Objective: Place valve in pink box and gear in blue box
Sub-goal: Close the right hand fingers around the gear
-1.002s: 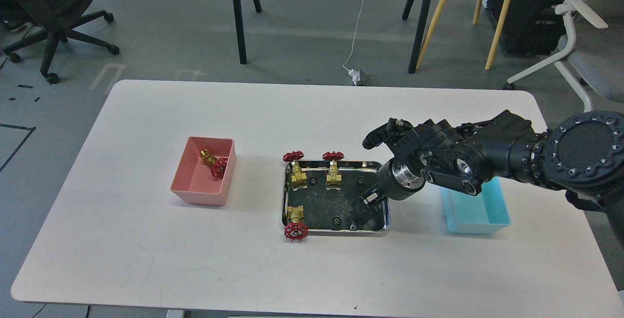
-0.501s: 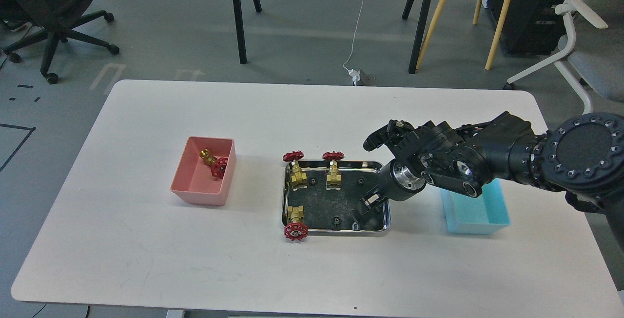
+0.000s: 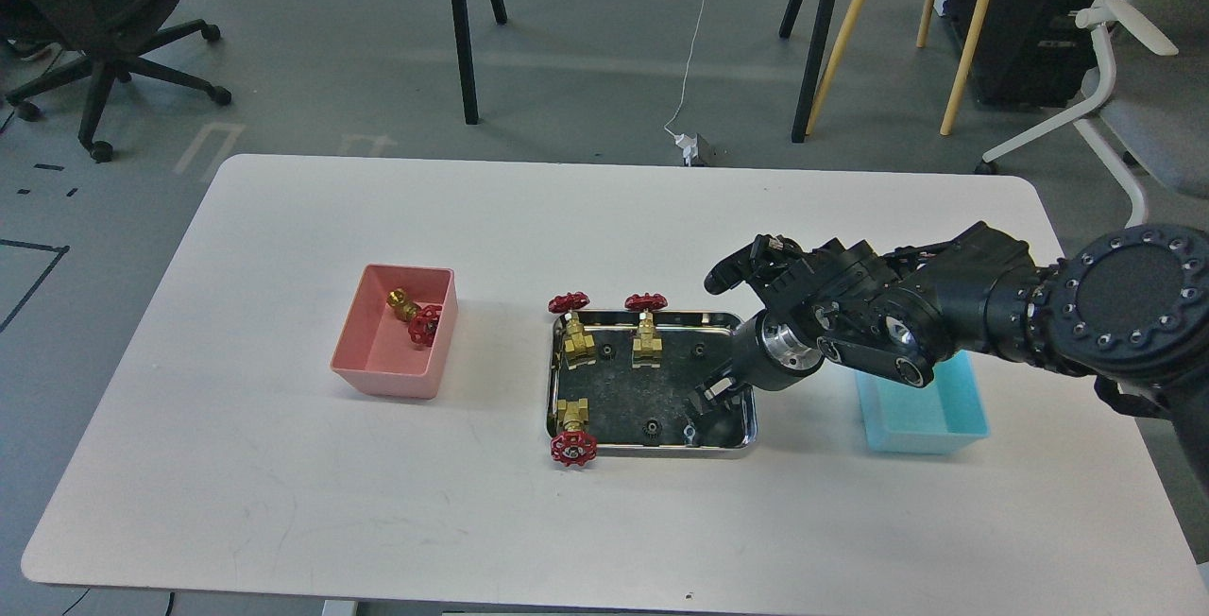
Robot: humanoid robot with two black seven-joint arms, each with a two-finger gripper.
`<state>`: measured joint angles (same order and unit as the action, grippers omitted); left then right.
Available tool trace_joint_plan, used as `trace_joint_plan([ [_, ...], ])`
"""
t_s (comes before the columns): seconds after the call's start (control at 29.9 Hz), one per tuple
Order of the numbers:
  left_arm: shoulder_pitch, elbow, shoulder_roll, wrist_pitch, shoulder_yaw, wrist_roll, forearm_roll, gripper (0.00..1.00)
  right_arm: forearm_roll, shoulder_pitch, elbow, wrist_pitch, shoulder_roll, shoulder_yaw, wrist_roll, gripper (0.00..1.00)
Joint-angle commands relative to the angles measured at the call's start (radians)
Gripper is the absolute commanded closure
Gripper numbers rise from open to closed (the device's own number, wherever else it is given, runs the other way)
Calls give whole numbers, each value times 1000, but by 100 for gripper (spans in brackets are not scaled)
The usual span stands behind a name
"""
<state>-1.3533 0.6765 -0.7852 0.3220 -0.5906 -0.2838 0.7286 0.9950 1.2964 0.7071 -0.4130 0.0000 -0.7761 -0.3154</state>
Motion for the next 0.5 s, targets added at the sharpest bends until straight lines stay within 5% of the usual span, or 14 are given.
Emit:
trace_joint_plan([
  [0.0, -1, 0, -8, 0, 0, 0, 0, 2, 1, -6, 0, 5, 0, 0, -1, 55],
  [0.47, -7, 0, -12, 2, 0, -1, -1, 2, 1, -28, -15, 23, 0, 0, 9, 65],
])
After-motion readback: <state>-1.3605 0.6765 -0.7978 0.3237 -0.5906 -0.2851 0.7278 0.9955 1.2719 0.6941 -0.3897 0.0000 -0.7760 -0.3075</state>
